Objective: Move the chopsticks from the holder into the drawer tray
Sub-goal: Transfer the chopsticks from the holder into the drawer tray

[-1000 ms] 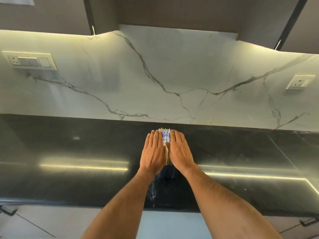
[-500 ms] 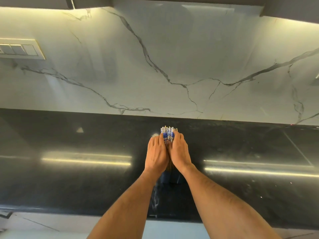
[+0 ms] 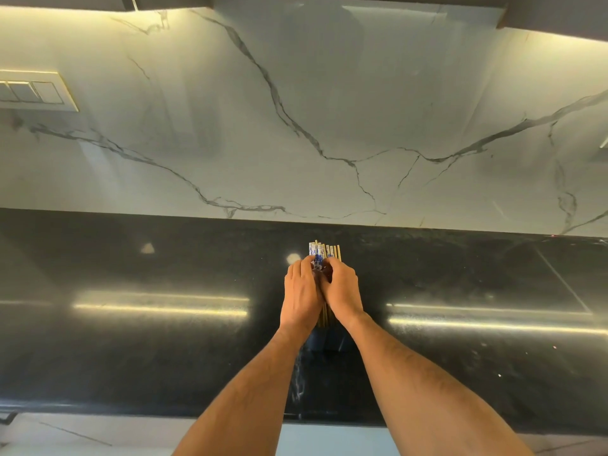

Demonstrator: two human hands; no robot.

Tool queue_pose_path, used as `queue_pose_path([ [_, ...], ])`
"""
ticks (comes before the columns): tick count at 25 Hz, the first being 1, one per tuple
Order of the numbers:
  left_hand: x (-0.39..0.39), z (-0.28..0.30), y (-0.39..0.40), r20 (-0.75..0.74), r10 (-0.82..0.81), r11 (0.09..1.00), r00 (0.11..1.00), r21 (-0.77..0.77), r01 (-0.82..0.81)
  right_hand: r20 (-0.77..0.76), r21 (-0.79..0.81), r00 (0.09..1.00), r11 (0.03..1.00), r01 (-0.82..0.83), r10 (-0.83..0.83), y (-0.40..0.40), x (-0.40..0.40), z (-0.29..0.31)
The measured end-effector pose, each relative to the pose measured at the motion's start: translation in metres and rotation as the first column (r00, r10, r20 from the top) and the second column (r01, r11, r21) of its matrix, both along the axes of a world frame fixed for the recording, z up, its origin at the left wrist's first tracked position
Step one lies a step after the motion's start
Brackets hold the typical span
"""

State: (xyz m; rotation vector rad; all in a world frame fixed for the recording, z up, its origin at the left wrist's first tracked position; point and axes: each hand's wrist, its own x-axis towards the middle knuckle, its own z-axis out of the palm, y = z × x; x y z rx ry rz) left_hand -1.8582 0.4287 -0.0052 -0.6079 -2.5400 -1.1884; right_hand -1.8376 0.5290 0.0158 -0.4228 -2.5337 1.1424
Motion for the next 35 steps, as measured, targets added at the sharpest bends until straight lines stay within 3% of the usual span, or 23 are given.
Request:
queue_pose_path([
  [6, 0.001, 0.005, 0.0, 0.117, -0.038, 0.997, 0.992, 0.076, 0.03, 0.031, -0.059, 0.999, 0.998, 0.027, -0.025, 0.0, -0.002, 0.001],
  [11, 0.0, 0.006, 0.0, -0.027, -0.005, 1.0, 1.0, 0.008, 0.005, 0.082, -0.056, 0.996, 0.997, 0.044, -0.039, -0.005, -0.006, 0.004],
  [16, 0.006, 0.006, 0.0, 0.102, -0.027, 0.987, 0.994, 0.162, 0.01, 0.093, 0.005, 0.992, 0.997, 0.079, -0.079, -0.008, -0.008, 0.004],
  [24, 0.006, 0.0, -0.002, 0.225, -0.022, 0.97, 0.974, 0.241, -0.034, 0.128, 0.043, 0.986, 0.994, 0.1, -0.105, -0.012, -0.008, 0.005],
  [30, 0.005, 0.0, 0.0, 0.258, -0.042, 0.966, 0.965, 0.258, -0.027, 0.202, -0.02, 0.973, 0.993, 0.115, -0.108, -0.009, -0.009, 0.007],
  [35, 0.007, 0.0, 0.004, 0.256, -0.048, 0.969, 0.965, 0.246, -0.017, 0.173, -0.132, 0.973, 0.976, 0.175, -0.151, -0.007, -0.005, 0.007],
])
